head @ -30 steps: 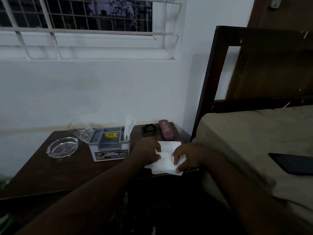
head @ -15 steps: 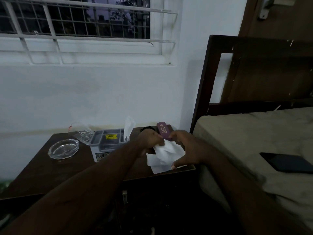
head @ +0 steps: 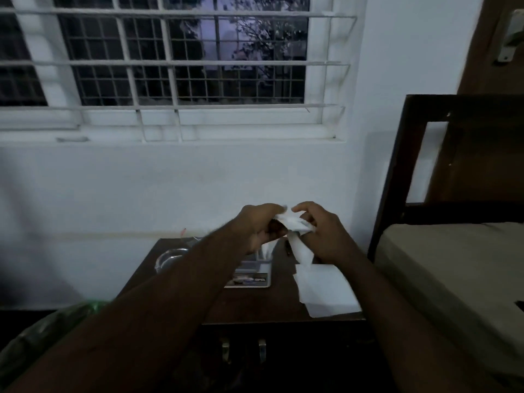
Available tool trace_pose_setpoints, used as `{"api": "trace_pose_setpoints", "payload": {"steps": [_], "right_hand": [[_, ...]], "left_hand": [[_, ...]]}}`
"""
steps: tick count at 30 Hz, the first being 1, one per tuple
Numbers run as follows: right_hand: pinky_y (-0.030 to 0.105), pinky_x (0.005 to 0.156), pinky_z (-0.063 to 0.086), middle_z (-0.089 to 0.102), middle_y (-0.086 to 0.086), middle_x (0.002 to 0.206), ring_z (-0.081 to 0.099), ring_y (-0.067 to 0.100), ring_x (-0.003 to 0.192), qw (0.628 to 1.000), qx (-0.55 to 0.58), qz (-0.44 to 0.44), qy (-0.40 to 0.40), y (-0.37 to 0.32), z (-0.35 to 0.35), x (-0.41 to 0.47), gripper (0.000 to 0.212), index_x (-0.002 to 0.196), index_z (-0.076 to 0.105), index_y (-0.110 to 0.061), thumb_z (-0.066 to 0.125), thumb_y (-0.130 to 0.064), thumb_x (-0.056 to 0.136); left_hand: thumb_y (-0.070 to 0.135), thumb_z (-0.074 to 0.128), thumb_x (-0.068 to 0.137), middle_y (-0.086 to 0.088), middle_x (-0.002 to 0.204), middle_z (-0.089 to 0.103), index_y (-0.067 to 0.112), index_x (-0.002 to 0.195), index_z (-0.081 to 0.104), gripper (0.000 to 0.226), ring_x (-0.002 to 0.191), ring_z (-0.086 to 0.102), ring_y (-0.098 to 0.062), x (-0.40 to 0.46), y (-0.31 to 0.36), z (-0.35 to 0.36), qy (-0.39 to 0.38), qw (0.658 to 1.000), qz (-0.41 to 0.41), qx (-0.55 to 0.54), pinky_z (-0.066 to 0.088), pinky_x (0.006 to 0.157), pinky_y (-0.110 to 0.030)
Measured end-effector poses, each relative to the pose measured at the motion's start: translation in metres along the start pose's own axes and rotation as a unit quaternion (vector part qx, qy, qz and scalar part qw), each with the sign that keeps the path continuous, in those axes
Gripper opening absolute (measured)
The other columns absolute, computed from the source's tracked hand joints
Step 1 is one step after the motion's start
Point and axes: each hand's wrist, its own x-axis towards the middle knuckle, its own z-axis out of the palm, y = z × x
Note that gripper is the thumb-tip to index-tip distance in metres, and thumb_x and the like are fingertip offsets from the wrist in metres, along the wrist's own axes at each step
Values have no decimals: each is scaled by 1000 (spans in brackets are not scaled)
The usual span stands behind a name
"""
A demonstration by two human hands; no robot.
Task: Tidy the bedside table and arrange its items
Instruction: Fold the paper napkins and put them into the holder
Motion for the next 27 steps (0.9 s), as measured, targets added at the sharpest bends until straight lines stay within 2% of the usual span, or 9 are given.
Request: {"api": "trace_pose_setpoints", "payload": {"steps": [2,4,9,12,15,18,21,23,27], "right_hand": [[11,71,47,67,-5,96,61,-5,81,996,75,39,40,-8,12,15,32,107,62,-22,73,-11,79],[28,81,54,69,-1,107,66,8,93,982,159,84,51,-11,24,27,33,110,64,-16,76,-15,79],[48,90,56,73,5,111,70,24,102,938,318,137,25,-18,53,55,44,114,65,-13,82,-16,74],[47,88,57,74,3,105,71,23,98,950,291,115,17,-19,68,72,32,107,68,-14,79,-20,78],[45,90,55,72,3,107,68,20,97,978,188,84,28,-13,76,87,27,109,66,-14,72,-23,84],[34,86,52,69,3,111,64,21,101,996,75,42,24,-1,82,94,35,118,63,-13,68,-22,85],[41,91,50,67,6,115,62,27,105,999,-1,32,-14,12,90,96,35,120,61,-15,64,-24,86],[42,95,49,65,8,122,60,28,110,999,-17,35,-34,17,94,97,40,126,58,-14,63,-23,87],[37,92,49,63,7,124,60,24,109,998,0,35,-47,24,99,100,45,130,54,-16,64,-20,86]], "left_hand": [[33,63,92,-7,90,70,12,91,62,21,72,69,-21,4,8,-21,53,996,66,22,58,66,-34],[41,62,91,-3,100,67,14,90,59,27,88,66,-22,4,10,-42,93,980,150,96,54,74,-36],[14,75,81,15,91,72,24,77,72,11,84,69,-7,10,3,-88,-6,937,228,264,56,69,-28],[-2,74,78,9,82,73,22,79,76,24,66,68,-3,26,-1,-102,-13,919,238,314,55,61,-20],[1,75,77,7,86,74,17,88,77,20,58,64,3,48,-6,-113,35,882,259,392,51,63,-16],[9,76,77,7,90,73,16,93,78,17,60,59,11,68,-19,-120,92,829,278,477,41,64,1],[11,71,82,1,100,75,16,97,77,17,67,59,9,82,-36,-124,107,810,272,507,36,66,6],[10,67,85,0,107,74,15,100,77,18,84,63,-2,87,-43,-125,90,802,264,528,37,76,2],[14,69,84,5,101,75,22,89,78,13,98,67,-13,95,-50,-129,80,808,243,531,50,93,-30]]}}
